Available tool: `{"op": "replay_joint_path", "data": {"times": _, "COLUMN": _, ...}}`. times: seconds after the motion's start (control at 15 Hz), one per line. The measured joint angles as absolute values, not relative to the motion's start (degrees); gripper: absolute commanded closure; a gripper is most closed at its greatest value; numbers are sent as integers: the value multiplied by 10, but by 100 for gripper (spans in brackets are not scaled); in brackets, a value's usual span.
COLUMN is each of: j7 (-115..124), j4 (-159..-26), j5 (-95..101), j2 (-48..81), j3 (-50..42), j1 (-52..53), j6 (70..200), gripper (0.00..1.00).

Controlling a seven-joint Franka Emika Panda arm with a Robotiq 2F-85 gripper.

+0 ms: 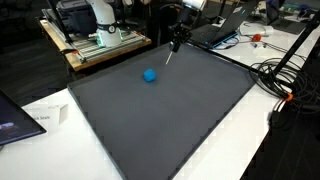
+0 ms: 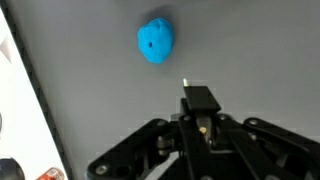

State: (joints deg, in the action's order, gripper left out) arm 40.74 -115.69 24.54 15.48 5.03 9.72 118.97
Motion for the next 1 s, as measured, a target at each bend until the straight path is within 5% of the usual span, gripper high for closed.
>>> {"op": "replay_joint_path", "data": {"times": 1.0, "j7": 538, "j4": -1120, "j5": 352, "j2": 259, "j3": 21, "j1": 167, "j6": 1148, "gripper": 97}}
